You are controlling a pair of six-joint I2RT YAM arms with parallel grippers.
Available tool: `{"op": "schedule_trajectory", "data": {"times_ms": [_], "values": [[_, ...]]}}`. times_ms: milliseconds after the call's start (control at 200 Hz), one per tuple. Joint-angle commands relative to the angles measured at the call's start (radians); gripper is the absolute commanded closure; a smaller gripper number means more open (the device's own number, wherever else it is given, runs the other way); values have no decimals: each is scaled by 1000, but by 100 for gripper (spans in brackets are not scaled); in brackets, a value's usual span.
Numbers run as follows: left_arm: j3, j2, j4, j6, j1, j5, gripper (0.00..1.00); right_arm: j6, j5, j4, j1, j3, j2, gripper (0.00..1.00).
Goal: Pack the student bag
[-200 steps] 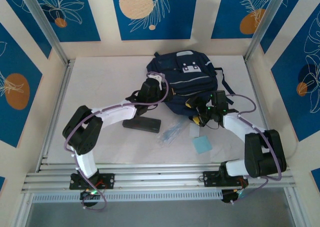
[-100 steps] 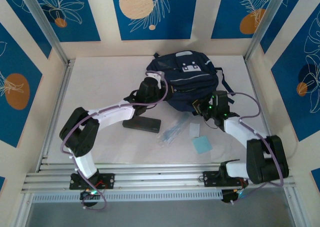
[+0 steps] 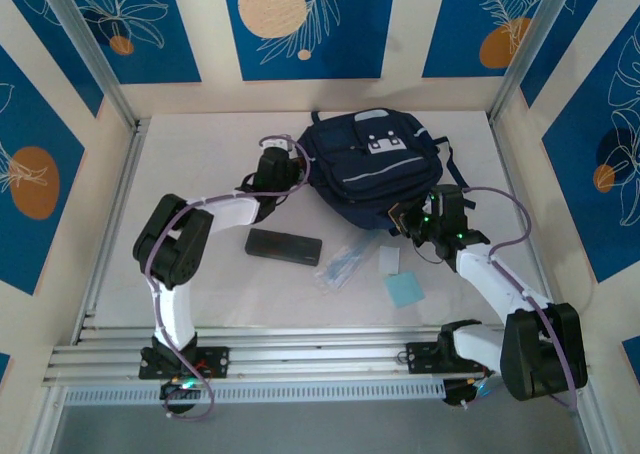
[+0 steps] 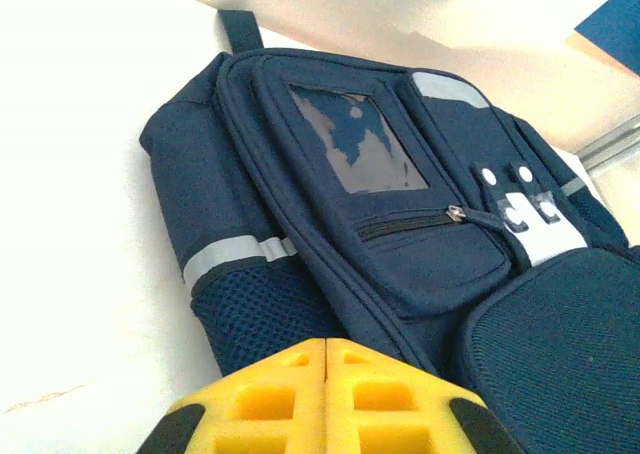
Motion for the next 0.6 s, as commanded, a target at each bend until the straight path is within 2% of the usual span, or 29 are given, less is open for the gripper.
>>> {"op": "schedule_trajectory", "data": {"times_ms": [0, 155, 255, 300, 340, 405, 455, 510, 595], "values": [[-8, -41, 58, -39, -44, 70, 100, -16, -58, 56, 2, 17, -5, 100], [-69, -96, 113, -41, -57, 235, 100, -78, -78, 15, -5, 56, 7, 100], [-56, -98, 77, -32, -56, 377, 82, -169, -88, -84, -25, 84, -5, 100], [-42, -90, 52, -39, -58, 426, 78, -205, -104, -130, -40, 87, -5, 100], [-37, -81, 33, -40, -60, 451, 77, -229, -116, -177, -57, 87, 3, 86], [-38, -77, 13, -38, -69, 462, 76, -258, -140, -248, -81, 78, 18, 56], [-40, -79, -4, -38, -72, 456, 75, -278, -158, -279, -91, 68, 14, 42], [-45, -87, -22, -39, -71, 440, 75, -298, -156, -313, -92, 66, -6, 36], [-48, -105, -63, -36, -74, 406, 74, -312, -135, -365, -90, 90, -37, 35]]}}
